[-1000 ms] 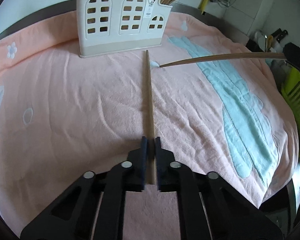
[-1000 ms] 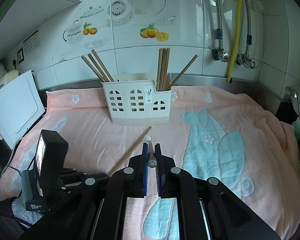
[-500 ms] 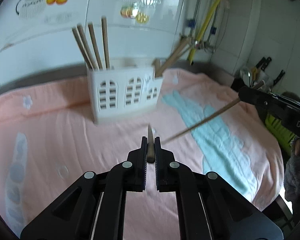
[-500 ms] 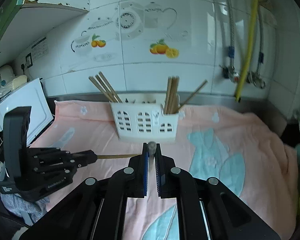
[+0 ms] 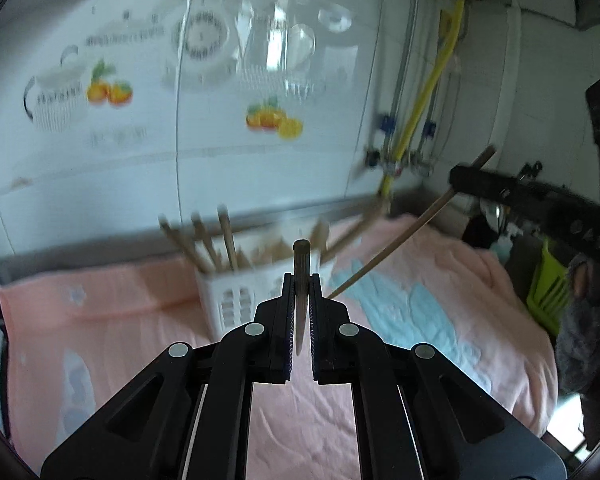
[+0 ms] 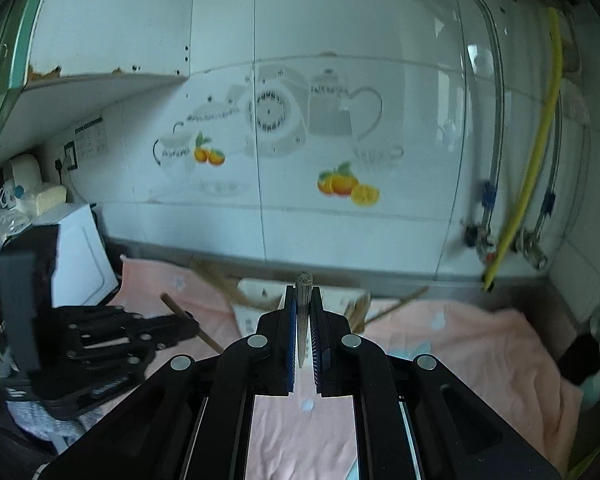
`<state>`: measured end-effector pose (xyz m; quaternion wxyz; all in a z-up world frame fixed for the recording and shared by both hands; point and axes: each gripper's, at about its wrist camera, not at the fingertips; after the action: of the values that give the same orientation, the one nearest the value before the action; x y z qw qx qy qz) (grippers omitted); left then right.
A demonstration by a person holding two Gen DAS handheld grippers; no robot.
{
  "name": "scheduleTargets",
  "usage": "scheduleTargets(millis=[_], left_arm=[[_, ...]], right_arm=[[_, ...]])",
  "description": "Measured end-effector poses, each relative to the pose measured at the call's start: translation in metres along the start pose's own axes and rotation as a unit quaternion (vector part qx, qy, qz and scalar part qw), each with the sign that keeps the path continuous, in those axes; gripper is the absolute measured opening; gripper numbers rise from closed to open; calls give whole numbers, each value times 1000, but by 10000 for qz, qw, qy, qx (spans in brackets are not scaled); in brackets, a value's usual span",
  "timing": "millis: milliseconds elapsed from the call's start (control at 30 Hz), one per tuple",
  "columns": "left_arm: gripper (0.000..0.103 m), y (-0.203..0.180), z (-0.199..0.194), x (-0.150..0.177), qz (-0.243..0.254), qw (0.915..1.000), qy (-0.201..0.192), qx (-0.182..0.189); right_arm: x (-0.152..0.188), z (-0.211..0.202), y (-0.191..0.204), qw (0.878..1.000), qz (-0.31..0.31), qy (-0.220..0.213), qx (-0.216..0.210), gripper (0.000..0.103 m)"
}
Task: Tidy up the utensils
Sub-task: 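Lift both held chopsticks up over the white holder, then lower both chopsticks into the holder and open both tools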
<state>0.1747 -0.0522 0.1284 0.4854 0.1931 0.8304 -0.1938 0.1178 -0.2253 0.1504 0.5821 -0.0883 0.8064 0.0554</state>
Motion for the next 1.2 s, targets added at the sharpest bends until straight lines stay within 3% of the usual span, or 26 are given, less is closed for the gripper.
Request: scheduleTargets(millis=[333, 600, 733, 933, 1200], left_arm=[[5, 7, -32, -62, 48, 9937, -1009, -481], [5, 15, -29, -75, -77, 9910, -1202, -578], [5, 12, -24, -77, 111, 9871, -1334, -884], [5, 20, -1, -70, 92, 9876, -1181, -1034], [6, 35, 29, -54, -96, 9949, -584, -816]], right_arm=[[-32, 7, -5, 9991, -125, -314, 245, 7], [-41, 31, -17, 9994, -65, -189, 296, 7], [-36, 48, -21, 9995, -42, -20, 326, 7], [-27, 68, -23, 9993, -43, 213, 309, 7], [-15, 88, -23, 9984, -83, 470, 316, 7]])
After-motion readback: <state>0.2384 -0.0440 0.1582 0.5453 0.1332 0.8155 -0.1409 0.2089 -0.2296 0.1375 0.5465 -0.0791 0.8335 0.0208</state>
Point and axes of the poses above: each gripper's, at about its wrist camera, not at the fingertips, and z roughly the way its jaws point, y to its left, x to its underside
